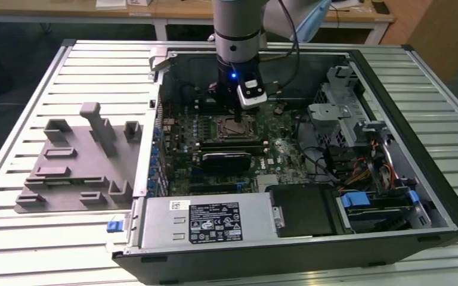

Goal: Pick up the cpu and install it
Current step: 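Install the first cpu locking lever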

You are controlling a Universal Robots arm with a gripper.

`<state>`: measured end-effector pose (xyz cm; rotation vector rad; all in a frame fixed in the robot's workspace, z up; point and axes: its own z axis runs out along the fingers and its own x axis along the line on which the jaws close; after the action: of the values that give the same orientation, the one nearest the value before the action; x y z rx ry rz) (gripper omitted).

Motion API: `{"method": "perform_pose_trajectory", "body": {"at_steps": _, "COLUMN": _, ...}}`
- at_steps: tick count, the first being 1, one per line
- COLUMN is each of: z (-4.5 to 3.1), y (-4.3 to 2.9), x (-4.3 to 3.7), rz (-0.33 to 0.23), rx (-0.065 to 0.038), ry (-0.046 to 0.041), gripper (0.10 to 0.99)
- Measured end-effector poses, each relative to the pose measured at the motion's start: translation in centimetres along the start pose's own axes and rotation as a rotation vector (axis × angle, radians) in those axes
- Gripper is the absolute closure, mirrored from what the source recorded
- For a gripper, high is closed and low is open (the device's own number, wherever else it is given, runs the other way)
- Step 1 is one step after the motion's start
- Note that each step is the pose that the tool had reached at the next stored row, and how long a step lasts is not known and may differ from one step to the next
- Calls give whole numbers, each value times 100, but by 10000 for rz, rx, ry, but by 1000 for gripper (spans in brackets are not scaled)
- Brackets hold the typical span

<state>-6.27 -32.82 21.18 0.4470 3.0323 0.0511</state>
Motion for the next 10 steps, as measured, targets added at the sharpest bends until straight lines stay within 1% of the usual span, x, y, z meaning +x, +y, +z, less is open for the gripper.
{"method": "perform_pose_trajectory", "body": {"at_steps": 2, "z": 4, "y": 9, "x": -32, "rz": 3, "rx": 61, "ry": 118, "gripper": 980}}
{"method": "perform_pose_trajectory", "body": {"at_steps": 5, "z": 6, "y": 13, "x": -60, "rz": 3, "rx": 107, "ry": 221, "gripper": 980}}
{"method": "perform_pose_trajectory", "body": {"at_steps": 7, "z": 7, "y": 6, "x": -63, "rz": 3, "rx": 117, "ry": 253, "gripper": 980}}
{"method": "perform_pose_trajectory", "body": {"at_steps": 10, "z": 7, "y": 0, "x": -65, "rz": 4, "rx": 115, "ry": 253, "gripper": 980}}
